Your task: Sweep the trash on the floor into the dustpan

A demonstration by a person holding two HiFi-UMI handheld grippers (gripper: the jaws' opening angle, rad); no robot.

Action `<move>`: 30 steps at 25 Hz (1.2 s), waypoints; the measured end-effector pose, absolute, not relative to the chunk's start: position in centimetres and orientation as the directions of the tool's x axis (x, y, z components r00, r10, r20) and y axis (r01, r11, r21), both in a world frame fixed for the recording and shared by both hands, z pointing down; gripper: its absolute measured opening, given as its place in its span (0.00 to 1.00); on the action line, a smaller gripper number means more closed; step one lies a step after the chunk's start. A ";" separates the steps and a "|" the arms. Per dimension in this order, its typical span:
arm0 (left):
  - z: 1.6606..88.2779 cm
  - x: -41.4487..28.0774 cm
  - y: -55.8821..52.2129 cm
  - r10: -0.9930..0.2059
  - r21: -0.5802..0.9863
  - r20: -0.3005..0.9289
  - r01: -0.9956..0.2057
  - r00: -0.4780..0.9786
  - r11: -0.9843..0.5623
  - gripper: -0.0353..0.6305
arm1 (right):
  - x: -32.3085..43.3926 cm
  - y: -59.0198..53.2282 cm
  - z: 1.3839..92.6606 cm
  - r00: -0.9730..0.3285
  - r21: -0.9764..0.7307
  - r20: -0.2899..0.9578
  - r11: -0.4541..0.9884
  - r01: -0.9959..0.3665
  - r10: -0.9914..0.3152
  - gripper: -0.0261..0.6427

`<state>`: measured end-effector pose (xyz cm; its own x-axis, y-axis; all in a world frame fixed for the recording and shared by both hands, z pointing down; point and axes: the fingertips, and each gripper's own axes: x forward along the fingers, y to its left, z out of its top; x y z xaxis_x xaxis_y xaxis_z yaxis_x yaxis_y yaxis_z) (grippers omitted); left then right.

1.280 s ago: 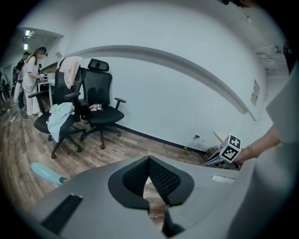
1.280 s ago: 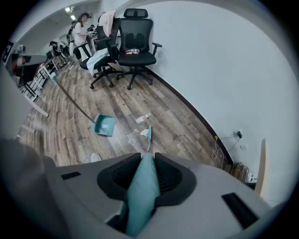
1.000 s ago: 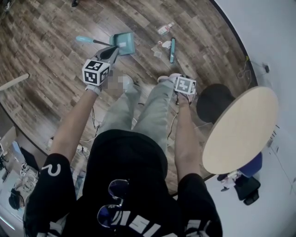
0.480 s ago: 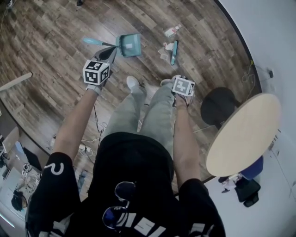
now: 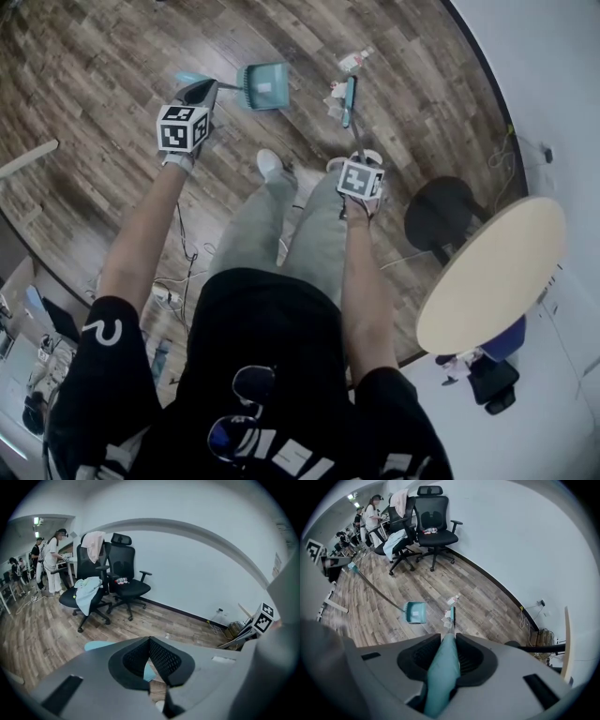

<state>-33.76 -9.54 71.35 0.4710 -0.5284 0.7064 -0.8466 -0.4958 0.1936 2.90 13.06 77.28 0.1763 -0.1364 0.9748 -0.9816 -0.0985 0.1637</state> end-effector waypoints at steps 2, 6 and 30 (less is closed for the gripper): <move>72.0 -34.7 -10.1 -0.523 0.180 0.727 -0.859 0.445 -0.480 0.05 | 1.9 12.7 77.5 0.173 0.162 0.974 -0.081 -0.983 -0.146 0.18; 73.2 -36.1 -10.2 -0.498 0.175 0.758 -0.867 0.421 -0.466 0.05 | 0.0 12.0 77.6 0.169 0.155 0.974 -0.098 -0.983 -0.149 0.18; 73.2 -36.3 -10.6 -0.515 0.222 0.752 -0.893 0.412 -0.391 0.05 | -11.0 6.1 76.9 -0.136 -0.137 0.967 0.010 -0.991 -0.213 0.17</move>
